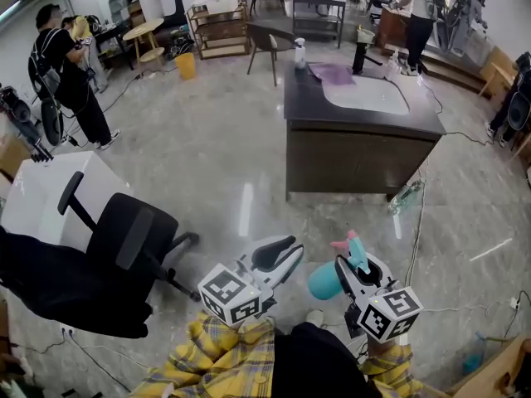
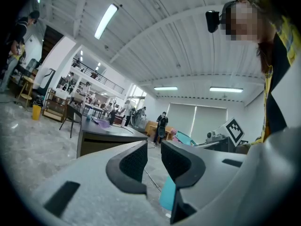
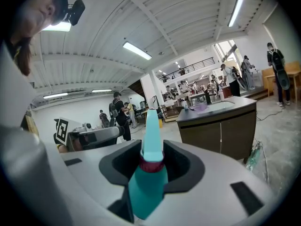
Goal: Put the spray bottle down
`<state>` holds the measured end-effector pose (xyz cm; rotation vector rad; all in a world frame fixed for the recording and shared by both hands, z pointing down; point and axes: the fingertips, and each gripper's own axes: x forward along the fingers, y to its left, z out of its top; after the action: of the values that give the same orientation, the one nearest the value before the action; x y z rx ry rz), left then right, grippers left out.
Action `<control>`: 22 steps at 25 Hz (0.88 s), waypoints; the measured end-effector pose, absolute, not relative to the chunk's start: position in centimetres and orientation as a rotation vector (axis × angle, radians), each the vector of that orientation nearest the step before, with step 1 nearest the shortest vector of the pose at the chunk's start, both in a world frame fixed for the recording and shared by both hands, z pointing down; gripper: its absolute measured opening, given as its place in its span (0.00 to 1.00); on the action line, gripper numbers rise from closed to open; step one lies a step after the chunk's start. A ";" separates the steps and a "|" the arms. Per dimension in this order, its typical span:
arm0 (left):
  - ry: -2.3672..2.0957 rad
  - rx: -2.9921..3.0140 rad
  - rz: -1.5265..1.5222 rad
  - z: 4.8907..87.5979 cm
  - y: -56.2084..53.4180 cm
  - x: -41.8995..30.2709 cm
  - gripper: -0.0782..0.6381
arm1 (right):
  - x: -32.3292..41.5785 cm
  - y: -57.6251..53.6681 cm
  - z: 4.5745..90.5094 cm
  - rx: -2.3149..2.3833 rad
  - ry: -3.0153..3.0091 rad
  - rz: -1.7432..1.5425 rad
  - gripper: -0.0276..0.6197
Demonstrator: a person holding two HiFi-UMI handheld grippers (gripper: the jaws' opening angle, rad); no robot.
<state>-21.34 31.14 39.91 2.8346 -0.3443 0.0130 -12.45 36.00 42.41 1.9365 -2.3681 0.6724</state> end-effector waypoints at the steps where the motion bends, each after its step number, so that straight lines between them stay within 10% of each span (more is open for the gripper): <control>1: -0.348 2.832 0.012 39.9 31.0 -21.4 0.22 | -12.5 35.8 42.3 1.928 -2.372 0.671 0.25; 22: -0.338 2.829 0.019 41.1 29.7 -12.5 0.22 | -4.6 34.4 42.7 1.885 -2.409 0.648 0.25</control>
<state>-12.54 29.65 41.11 2.8290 -0.3377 0.0194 -4.61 34.41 42.68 1.8847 -2.4088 0.6482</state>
